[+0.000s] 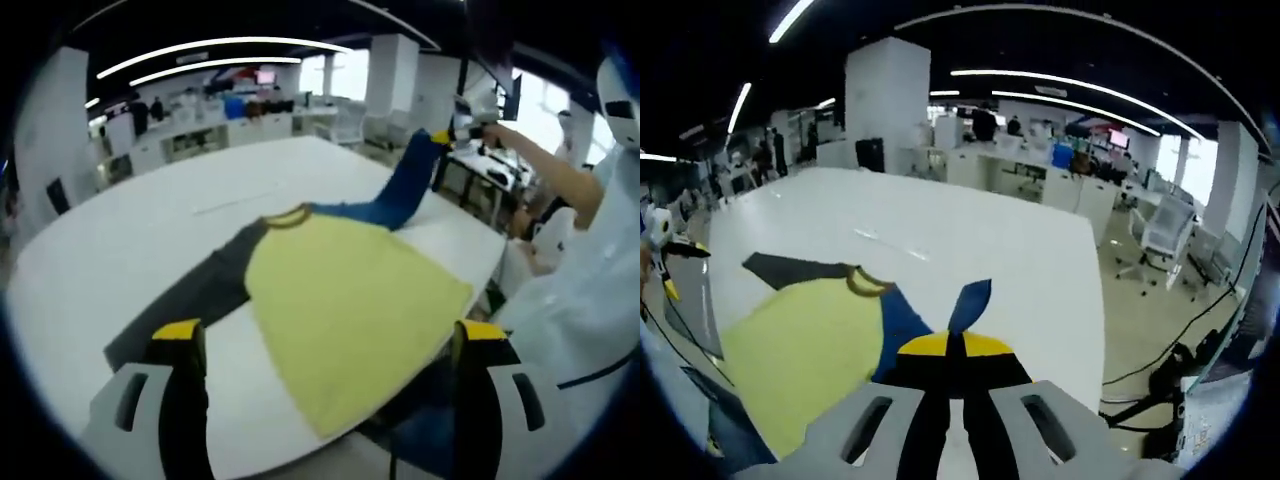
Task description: Fold the garment on the visible template until the final outline fits inside the template.
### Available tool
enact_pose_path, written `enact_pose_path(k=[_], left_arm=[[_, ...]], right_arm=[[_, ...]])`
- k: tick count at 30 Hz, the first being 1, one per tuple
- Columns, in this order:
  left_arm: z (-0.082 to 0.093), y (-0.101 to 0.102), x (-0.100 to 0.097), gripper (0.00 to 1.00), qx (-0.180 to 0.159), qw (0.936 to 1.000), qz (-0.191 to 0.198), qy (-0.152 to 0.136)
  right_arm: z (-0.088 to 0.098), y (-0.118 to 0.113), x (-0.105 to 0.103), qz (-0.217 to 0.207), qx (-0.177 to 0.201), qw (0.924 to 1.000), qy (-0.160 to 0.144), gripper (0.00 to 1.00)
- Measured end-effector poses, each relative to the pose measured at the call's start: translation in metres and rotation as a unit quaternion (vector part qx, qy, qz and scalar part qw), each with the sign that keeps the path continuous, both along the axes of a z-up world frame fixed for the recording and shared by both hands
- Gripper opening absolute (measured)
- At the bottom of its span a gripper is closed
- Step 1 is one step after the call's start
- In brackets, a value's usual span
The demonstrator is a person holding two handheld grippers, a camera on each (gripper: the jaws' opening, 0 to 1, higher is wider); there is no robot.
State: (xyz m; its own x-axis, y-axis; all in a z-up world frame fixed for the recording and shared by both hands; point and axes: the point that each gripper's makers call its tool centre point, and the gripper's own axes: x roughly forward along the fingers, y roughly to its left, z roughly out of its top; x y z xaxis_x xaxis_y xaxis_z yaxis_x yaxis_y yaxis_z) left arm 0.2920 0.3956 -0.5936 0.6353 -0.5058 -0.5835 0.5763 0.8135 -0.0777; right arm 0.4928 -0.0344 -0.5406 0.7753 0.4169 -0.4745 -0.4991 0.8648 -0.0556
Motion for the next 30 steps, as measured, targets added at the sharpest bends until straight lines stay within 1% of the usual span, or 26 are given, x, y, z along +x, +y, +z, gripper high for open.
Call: enact_pose_path(k=[7, 9, 12, 16, 17, 21, 23, 25, 27, 29, 30], left_arm=[[0.001, 0.004, -0.001, 0.99, -0.001, 1.0000, 0.003, -0.002], [0.002, 0.003, -0.002, 0.99, -0.010, 0.9999, 0.000, -0.003], [0.003, 0.003, -0.001, 0.99, -0.009, 0.9999, 0.001, -0.006], [0.002, 0.005, -0.002, 0.99, -0.007, 1.0000, 0.002, -0.004], [0.002, 0.005, -0.002, 0.99, -0.007, 1.0000, 0.002, -0.004], [0.002, 0.007, -0.001, 0.99, -0.013, 0.9999, 0.006, -0.003], [0.001, 0.008, -0.001, 0.99, -0.013, 0.9999, 0.006, -0.003], [0.001, 0.008, 0.000, 0.99, -0.013, 0.9999, 0.006, -0.003], [0.001, 0.008, 0.000, 0.99, -0.013, 0.9999, 0.005, -0.002], [0.000, 0.008, 0.000, 0.99, -0.014, 0.9999, 0.004, -0.001], [0.000, 0.008, 0.000, 0.99, -0.014, 0.9999, 0.004, 0.000]], right_arm=[[0.011, 0.051, 0.003, 0.042, 0.049, 0.9979, -0.006, 0.02], [0.013, 0.065, 0.004, 0.054, 0.062, 0.9966, -0.006, 0.02], [0.014, 0.082, 0.005, 0.068, 0.063, 0.9957, -0.007, 0.02], [0.015, 0.103, 0.008, 0.085, 0.073, 0.9937, -0.007, 0.02], [0.015, 0.105, 0.009, 0.087, 0.074, 0.9935, -0.006, 0.02], [0.020, 0.126, 0.010, 0.105, 0.092, 0.9902, -0.008, 0.02], [0.021, 0.136, 0.011, 0.111, 0.095, 0.9892, -0.008, 0.02], [0.021, 0.141, 0.012, 0.115, 0.095, 0.9887, -0.009, 0.02], [0.022, 0.153, 0.015, 0.124, 0.101, 0.9870, -0.009, 0.02], [0.023, 0.156, 0.024, 0.128, 0.105, 0.9862, -0.008, 0.02], [0.025, 0.162, 0.026, 0.131, 0.107, 0.9856, -0.009, 0.02]])
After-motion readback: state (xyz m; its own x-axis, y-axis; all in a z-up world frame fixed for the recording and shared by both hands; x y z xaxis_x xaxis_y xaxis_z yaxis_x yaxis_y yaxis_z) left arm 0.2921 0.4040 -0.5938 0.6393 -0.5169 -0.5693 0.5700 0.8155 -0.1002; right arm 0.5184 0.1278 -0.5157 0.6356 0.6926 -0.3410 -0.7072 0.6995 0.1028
